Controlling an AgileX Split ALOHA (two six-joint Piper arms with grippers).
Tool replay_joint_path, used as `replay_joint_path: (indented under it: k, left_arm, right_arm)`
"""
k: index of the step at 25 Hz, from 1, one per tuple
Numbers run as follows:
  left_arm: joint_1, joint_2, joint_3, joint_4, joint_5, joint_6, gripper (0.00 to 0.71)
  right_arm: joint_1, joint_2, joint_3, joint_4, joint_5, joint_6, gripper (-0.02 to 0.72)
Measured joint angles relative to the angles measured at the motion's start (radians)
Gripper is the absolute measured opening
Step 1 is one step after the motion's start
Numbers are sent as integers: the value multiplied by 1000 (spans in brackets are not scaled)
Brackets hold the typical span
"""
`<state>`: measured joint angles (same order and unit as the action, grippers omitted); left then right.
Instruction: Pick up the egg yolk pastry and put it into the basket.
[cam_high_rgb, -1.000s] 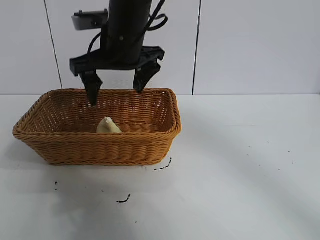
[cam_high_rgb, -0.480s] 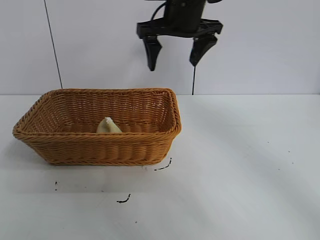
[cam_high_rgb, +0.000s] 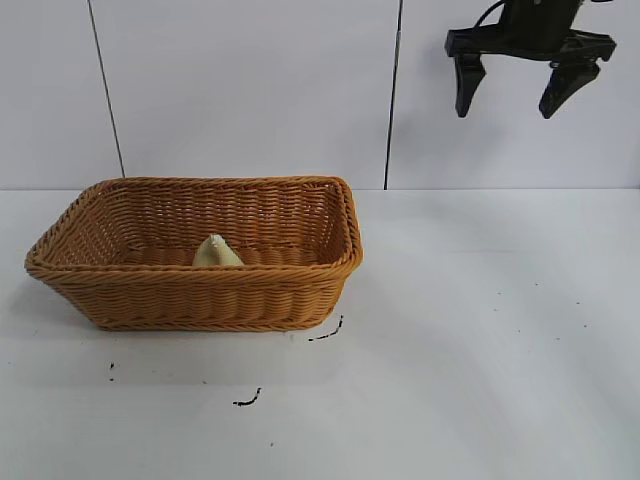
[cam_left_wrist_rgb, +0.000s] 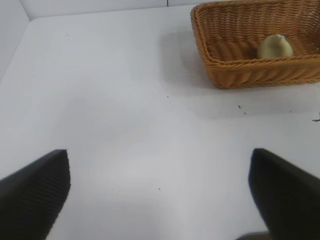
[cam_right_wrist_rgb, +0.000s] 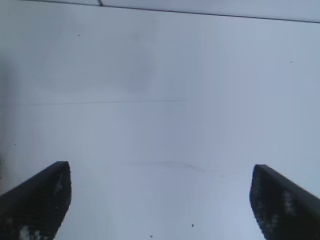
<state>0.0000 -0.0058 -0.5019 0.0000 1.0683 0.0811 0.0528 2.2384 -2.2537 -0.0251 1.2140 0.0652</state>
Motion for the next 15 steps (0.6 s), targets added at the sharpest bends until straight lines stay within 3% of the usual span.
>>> replay_joint_path:
  k: [5,15]
  left_arm:
    - [0,0,0,0,0,0,697]
    - [0,0,0,0,0,0,697]
  right_arm:
    - [-12,-135,202,-15,-1,-4,695]
    - [-12,-615,837,-17,-1,-11,696]
